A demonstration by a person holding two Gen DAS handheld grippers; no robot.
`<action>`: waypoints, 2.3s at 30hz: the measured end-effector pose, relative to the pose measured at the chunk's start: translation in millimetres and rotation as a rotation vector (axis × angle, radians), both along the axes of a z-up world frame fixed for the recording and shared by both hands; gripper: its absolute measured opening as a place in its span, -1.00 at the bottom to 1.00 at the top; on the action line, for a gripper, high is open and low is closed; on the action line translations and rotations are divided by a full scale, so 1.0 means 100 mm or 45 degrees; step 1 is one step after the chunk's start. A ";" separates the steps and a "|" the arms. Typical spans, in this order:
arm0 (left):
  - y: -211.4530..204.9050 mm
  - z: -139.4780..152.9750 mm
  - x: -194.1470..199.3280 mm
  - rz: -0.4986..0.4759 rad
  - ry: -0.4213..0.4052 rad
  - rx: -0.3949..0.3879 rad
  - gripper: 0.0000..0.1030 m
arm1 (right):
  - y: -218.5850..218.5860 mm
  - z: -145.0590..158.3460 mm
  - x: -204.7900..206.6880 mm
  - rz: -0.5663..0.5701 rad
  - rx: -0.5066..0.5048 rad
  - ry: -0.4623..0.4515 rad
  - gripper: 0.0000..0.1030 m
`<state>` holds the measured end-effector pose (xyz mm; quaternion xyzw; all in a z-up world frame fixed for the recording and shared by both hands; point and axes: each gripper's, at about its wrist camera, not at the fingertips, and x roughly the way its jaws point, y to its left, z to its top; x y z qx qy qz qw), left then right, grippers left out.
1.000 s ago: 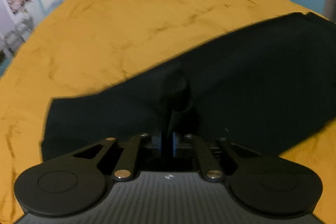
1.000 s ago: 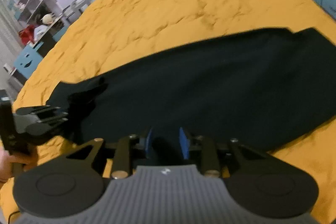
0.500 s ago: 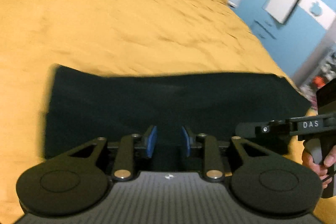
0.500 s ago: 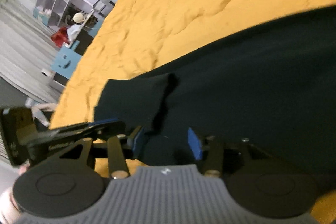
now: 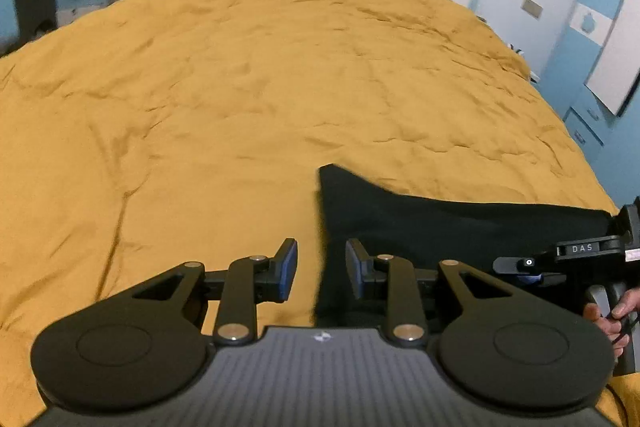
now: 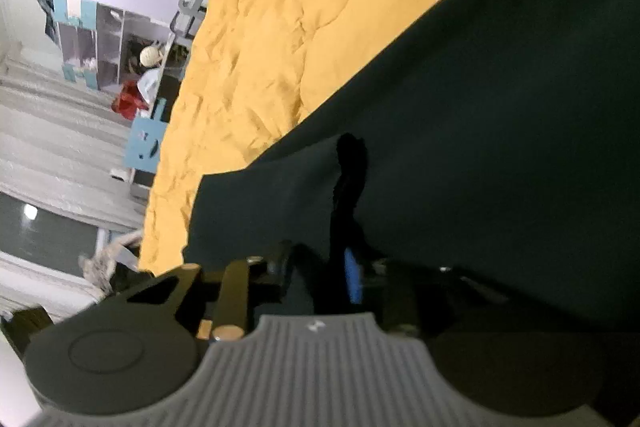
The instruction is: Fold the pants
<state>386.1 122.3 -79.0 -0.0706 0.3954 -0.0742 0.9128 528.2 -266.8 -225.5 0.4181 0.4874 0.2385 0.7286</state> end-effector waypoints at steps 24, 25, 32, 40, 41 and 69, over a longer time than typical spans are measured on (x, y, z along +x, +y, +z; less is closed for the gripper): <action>-0.06 0.37 -0.43 0.004 -0.052 -0.111 -0.36 | -0.39 4.30 -0.22 0.107 -0.719 -0.558 -1.00; -0.12 0.36 -0.40 -0.009 -0.049 -0.111 -0.36 | -0.56 4.35 -0.26 0.098 -0.745 -0.550 -1.00; -0.61 0.24 -0.18 -0.096 -0.010 -0.080 -0.36 | -1.94 4.14 -0.39 0.017 -0.855 -0.418 -1.00; -1.22 -0.12 0.08 -0.189 0.092 -0.013 -0.36 | -3.37 2.60 -0.39 -0.145 -0.988 -0.035 -1.00; -1.28 -0.17 0.11 -0.199 0.105 -0.009 -0.36 | -3.46 2.39 -0.39 -0.154 -0.992 0.001 -1.00; -1.54 -0.55 0.23 -0.228 0.172 0.016 -0.36 | -3.47 0.90 -0.18 -0.084 -1.375 -0.070 -1.00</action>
